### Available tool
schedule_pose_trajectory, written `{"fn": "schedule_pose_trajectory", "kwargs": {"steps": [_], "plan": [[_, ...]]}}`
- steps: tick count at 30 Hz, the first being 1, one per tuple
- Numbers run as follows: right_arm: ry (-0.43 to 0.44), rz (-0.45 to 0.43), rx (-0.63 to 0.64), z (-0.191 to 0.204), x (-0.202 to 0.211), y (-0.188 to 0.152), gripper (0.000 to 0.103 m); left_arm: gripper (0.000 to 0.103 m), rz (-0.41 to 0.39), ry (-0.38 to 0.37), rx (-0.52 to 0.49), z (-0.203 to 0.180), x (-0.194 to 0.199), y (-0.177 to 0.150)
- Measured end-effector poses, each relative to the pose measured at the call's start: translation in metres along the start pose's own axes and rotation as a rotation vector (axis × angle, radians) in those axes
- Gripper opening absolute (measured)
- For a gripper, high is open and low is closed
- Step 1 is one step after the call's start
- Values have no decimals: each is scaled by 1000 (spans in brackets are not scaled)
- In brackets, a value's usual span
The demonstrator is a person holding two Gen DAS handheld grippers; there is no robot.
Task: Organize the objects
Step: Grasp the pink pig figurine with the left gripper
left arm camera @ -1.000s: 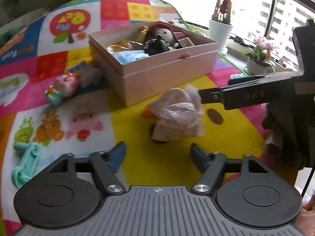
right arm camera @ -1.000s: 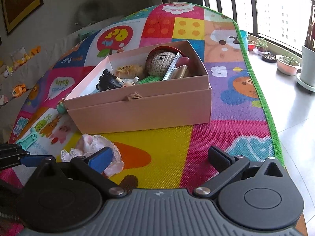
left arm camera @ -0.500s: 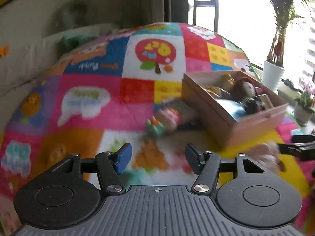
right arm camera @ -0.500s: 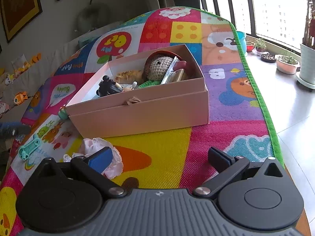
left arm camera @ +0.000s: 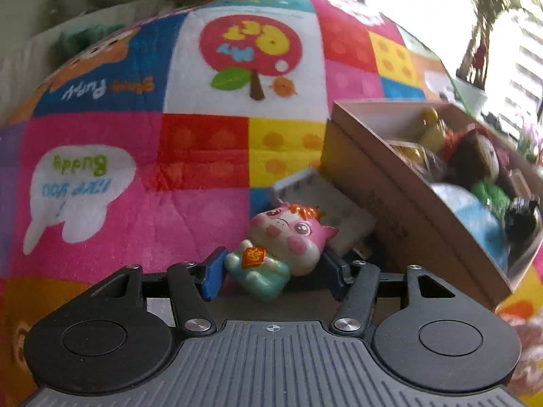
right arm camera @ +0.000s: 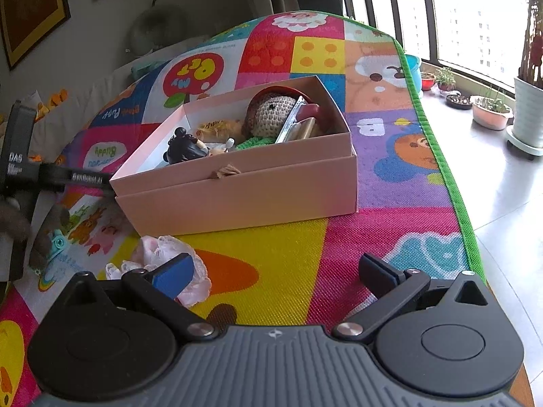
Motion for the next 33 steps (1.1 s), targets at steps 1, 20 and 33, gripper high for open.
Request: {"fn": "schedule_pose_trajectory", "kwargs": {"steps": [1,20,33], "plan": [[-3,1,4,1,0,0,103,61,5,-13,25,2,2,0],[419,52,327,192,0,5,102,58,-177,83,422,91,193,-73],[389,187,432,260,-66,-11,67,58,-217,30,534,106,206,-96]]}}
Point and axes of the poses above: each gripper's, at about its wrist camera, not at the fingertips, and x roughly against the way its jaws point, z to its left, y to its top, the point moved 3 cm from there along -x, roughly the way its jaws point, and after that the axes turned 7 degrees about -z, right-handed, at the moved point
